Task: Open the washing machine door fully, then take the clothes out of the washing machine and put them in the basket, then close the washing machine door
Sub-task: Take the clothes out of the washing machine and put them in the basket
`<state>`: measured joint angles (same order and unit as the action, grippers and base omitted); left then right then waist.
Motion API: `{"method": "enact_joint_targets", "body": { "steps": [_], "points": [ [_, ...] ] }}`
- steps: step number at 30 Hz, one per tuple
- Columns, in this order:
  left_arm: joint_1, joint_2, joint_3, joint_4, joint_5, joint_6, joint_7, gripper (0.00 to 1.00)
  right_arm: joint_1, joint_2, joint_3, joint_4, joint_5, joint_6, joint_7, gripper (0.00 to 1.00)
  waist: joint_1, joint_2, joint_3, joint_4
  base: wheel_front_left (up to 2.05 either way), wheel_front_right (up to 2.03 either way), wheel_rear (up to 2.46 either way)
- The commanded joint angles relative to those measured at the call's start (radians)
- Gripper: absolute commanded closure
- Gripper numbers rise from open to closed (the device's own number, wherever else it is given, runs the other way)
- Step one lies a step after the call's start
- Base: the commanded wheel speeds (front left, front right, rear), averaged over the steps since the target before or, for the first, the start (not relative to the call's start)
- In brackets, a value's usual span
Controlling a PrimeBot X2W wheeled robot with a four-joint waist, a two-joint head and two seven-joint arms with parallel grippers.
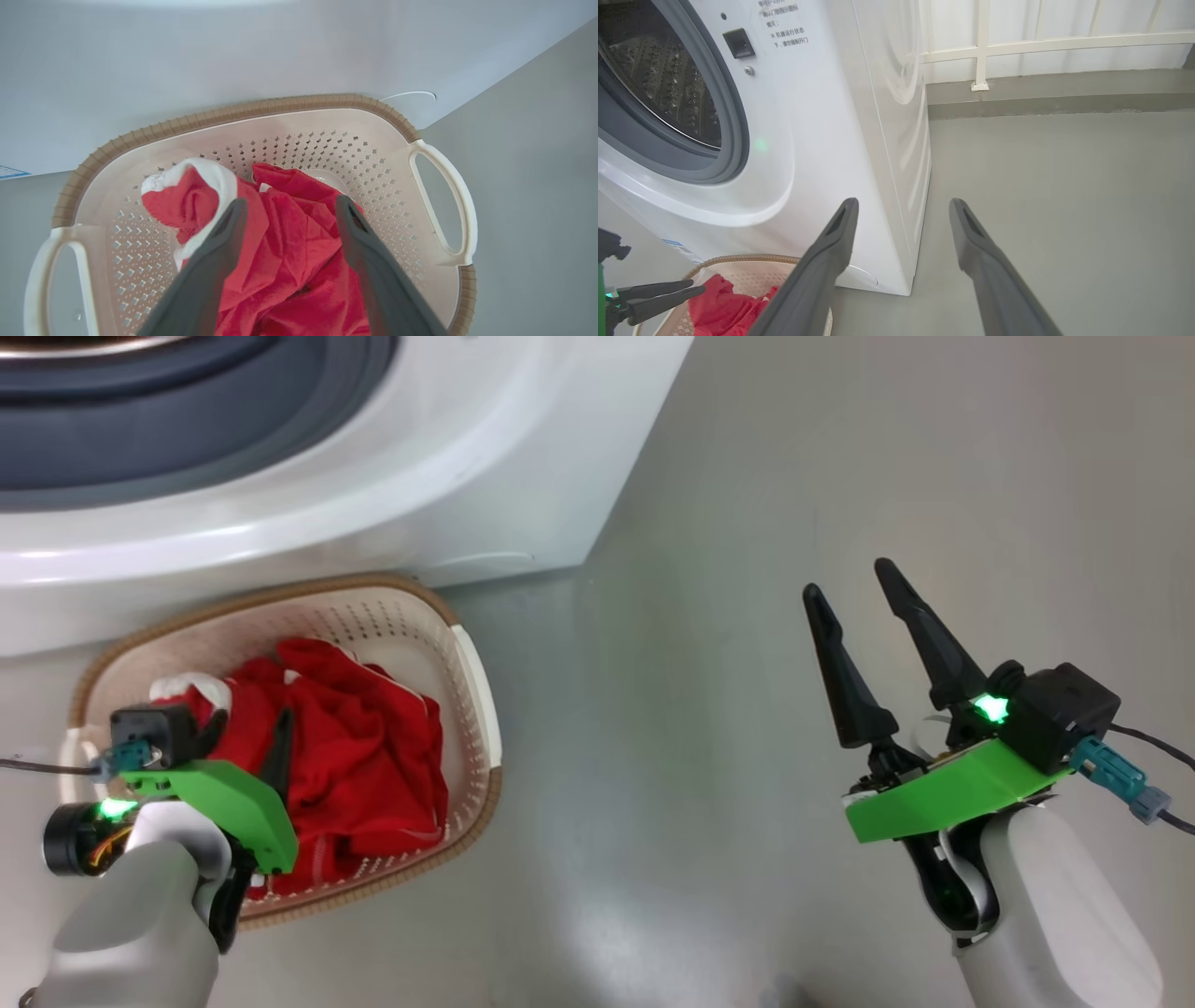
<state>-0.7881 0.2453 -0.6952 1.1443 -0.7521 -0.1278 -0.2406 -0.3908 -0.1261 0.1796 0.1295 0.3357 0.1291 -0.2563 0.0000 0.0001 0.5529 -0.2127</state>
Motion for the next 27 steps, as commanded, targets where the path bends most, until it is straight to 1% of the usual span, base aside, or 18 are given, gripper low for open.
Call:
{"method": "enact_joint_targets", "body": {
  "steps": [1,4,8,12,16,23,27],
  "points": [
    [0.009,0.039,0.017,-0.013,-0.009,-0.003,-0.016,0.00,0.030,-0.007,0.014,-0.018,-0.015,0.002,-0.006,0.00,0.0000,-0.0001,-0.033,0.021,0.00,0.00,0.00],
    [0.007,0.041,0.026,-0.039,-0.017,-0.003,-0.020,0.00,0.046,-0.019,0.005,-0.008,-0.011,0.002,-0.006,0.00,0.0000,-0.0001,-0.068,0.039,0.00,0.00,0.00],
    [0.027,0.052,0.083,-0.110,0.008,-0.003,-0.021,0.00,0.067,-0.033,-0.001,0.002,-0.006,0.002,-0.006,0.00,0.0000,-0.0001,-0.118,0.061,0.00,0.00,0.00],
    [0.075,0.054,0.176,-0.170,0.054,0.003,-0.021,0.00,0.093,-0.048,-0.007,0.012,-0.001,0.002,-0.006,0.00,0.0000,-0.0001,-0.174,0.077,0.00,0.00,0.00],
    [0.140,0.048,0.265,-0.247,0.123,0.010,-0.021,0.00,0.117,-0.063,-0.018,0.019,0.007,0.002,-0.006,0.00,0.0000,-0.0001,-0.224,0.093,0.00,0.00,0.00],
    [0.260,0.018,0.443,-0.421,0.245,0.021,-0.021,0.00,0.156,-0.090,-0.032,0.023,0.016,0.002,-0.006,0.00,0.0000,-0.0001,-0.298,0.123,0.00,0.00,0.00],
    [0.330,-0.001,0.524,-0.528,0.320,0.016,-0.021,0.00,0.178,-0.102,-0.034,0.025,0.021,0.002,-0.006,0.00,0.0000,-0.0001,-0.335,0.135,0.00,0.00,0.00]
  ]
}}
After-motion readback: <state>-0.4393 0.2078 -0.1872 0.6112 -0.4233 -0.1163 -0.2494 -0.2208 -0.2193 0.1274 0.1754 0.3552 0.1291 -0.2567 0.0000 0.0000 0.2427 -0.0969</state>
